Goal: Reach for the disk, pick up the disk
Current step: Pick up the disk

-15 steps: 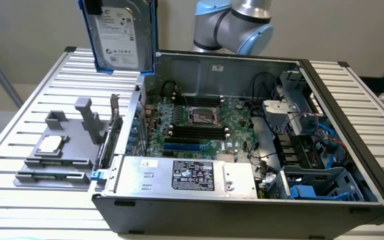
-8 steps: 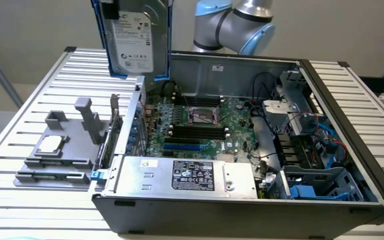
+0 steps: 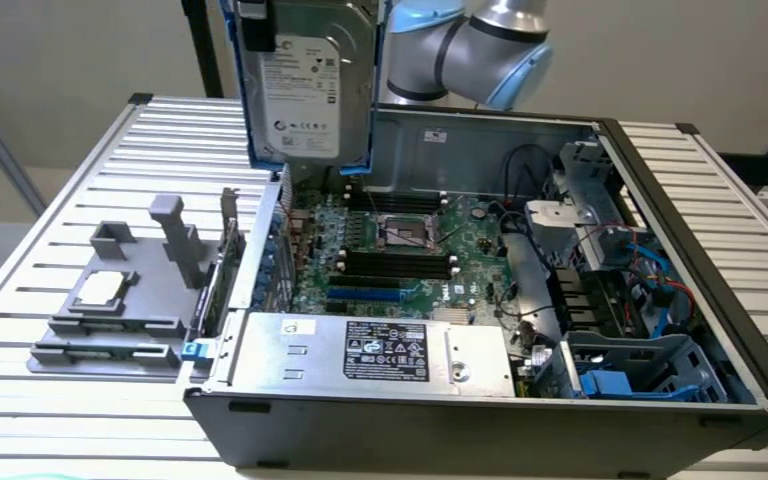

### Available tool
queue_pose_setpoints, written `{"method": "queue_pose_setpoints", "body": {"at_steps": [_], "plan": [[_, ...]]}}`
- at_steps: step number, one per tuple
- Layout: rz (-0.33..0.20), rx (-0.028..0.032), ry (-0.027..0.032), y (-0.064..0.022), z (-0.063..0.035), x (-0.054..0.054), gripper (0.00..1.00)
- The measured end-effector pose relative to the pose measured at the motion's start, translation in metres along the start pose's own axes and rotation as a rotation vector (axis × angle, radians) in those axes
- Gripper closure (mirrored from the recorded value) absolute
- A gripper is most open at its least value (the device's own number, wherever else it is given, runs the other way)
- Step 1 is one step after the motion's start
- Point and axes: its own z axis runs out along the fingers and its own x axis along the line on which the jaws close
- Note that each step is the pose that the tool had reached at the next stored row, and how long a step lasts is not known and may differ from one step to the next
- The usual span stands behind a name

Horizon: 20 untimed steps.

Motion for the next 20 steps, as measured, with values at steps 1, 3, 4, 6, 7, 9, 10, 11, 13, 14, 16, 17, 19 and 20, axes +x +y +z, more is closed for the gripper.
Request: {"method": "queue_pose_setpoints", "body": {"at_steps": [1, 3, 4, 6, 7, 9, 10, 11, 13, 14, 16, 17, 19, 20], "plan": [[0.000, 0.0001, -0.0001, -0.0036, 0.0000, 0.002, 0.67], [0.000, 0.0000, 0.0000, -0.0115, -0.0002, 0.007, 0.67], [0.000, 0.0000, -0.0001, -0.0154, -0.0002, 0.009, 0.67], [0.000, 0.0001, -0.0001, -0.0232, -0.0003, 0.014, 0.67], [0.000, 0.0001, -0.0001, -0.0273, -0.0004, 0.016, 0.67], [0.000, 0.0001, -0.0001, -0.0353, -0.0005, 0.020, 0.67], [0.000, 0.0001, 0.0000, -0.0393, -0.0005, 0.022, 0.67], [0.000, 0.0001, 0.0000, -0.0433, -0.0006, 0.024, 0.67], [0.000, 0.0001, -0.0001, -0.0517, -0.0006, 0.029, 0.67], [0.000, 0.0000, 0.0000, -0.0557, -0.0007, 0.031, 0.67], [0.000, 0.0000, 0.0000, -0.0642, -0.0007, 0.035, 0.67], [0.000, 0.0001, 0.0000, -0.0685, -0.0007, 0.037, 0.67], [0.000, 0.0001, -0.0001, -0.0771, -0.0008, 0.041, 0.67], [0.000, 0.0000, 0.0000, -0.0812, -0.0008, 0.043, 0.67]]}}
